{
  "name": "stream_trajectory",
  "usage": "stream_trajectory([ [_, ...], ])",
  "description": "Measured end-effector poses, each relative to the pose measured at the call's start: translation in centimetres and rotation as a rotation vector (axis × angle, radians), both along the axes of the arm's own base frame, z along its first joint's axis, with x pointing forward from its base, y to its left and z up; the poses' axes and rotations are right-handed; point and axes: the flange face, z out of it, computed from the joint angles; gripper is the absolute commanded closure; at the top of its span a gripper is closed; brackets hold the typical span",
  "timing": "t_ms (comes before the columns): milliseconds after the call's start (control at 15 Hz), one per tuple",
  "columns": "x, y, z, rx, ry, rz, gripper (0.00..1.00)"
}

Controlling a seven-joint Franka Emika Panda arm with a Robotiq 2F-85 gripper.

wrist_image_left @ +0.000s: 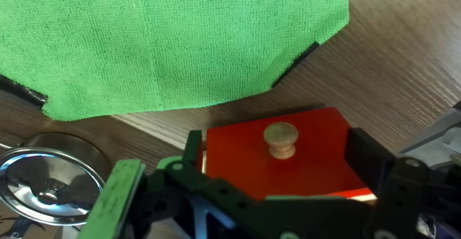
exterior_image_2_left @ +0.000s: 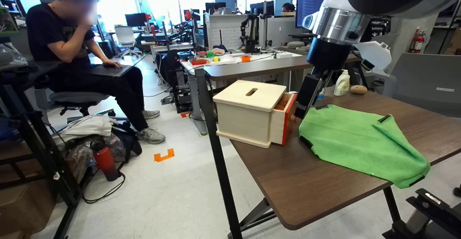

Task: Open the drawer of the wooden box on the left

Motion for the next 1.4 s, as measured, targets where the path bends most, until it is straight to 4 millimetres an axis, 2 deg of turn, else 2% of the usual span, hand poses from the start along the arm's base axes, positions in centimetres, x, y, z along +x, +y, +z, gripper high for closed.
stream_trajectory([
  [400, -0.2, 0.4, -0.4, -0.007, 0.004, 0.021, 0.0],
  [733, -0.3, -0.1, -1.3, -0.036, 0.009, 0.053, 0.0],
  [800, -0.3, -0.2, -1.5, -0.039, 0.01, 0.055, 0.09],
  [867, -0.3, -0.2, -1.7, -0.04, 0.012, 0.056, 0.26],
  [1067, -0.1, -0.1, -2.0, -0.04, 0.014, 0.057, 0.51],
  [1267, 0.1, 0.4, -2.1, -0.038, 0.012, 0.063, 0.73],
  [1400, 0.2, 0.8, -2.1, -0.037, 0.008, 0.067, 0.78],
])
